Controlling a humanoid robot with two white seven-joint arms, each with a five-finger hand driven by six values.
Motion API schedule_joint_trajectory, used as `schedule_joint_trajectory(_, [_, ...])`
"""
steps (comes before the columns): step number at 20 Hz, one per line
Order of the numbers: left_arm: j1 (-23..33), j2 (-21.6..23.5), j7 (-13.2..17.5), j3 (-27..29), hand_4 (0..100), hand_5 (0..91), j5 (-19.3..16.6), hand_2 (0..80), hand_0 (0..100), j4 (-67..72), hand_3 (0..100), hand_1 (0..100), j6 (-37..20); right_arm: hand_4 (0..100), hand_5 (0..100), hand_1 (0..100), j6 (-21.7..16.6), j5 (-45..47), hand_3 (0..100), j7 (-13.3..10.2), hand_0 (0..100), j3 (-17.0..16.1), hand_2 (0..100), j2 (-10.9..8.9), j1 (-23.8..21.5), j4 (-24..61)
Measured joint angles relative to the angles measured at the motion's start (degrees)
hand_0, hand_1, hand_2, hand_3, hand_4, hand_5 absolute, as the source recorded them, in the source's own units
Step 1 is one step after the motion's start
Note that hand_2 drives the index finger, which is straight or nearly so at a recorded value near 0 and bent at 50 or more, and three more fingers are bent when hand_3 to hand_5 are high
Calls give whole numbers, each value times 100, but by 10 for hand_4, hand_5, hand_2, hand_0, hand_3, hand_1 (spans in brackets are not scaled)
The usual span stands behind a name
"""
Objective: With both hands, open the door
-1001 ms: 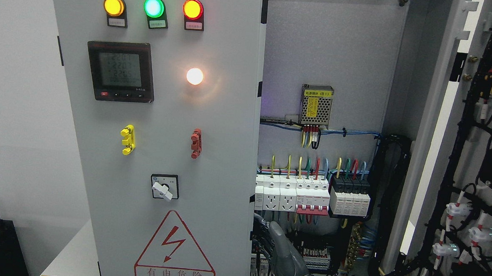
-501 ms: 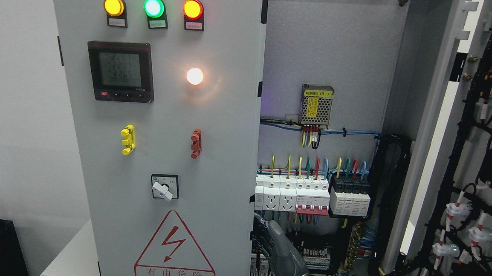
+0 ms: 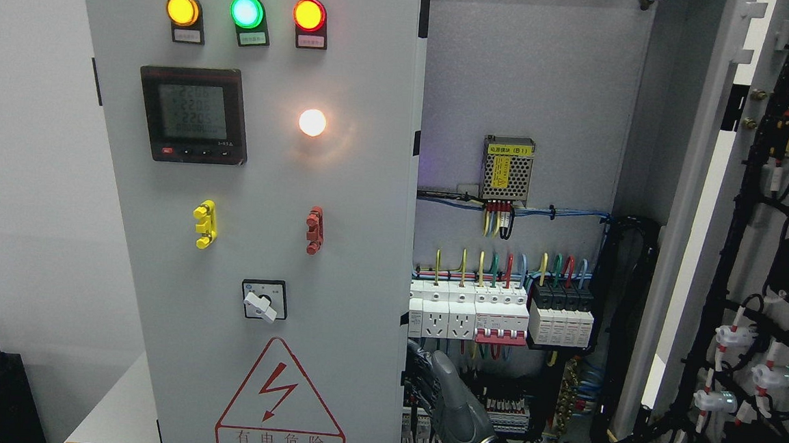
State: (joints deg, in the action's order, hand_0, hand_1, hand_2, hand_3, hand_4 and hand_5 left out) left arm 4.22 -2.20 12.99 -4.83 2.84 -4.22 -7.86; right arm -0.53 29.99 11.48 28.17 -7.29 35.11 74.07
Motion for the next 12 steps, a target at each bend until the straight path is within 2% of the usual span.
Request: schedule_joint_trajectory(12, [0, 0, 0, 0, 44, 0, 1, 0, 0, 0, 0, 0, 0, 0, 0, 0, 33, 52, 0, 107, 0, -13, 0, -4, 62, -21])
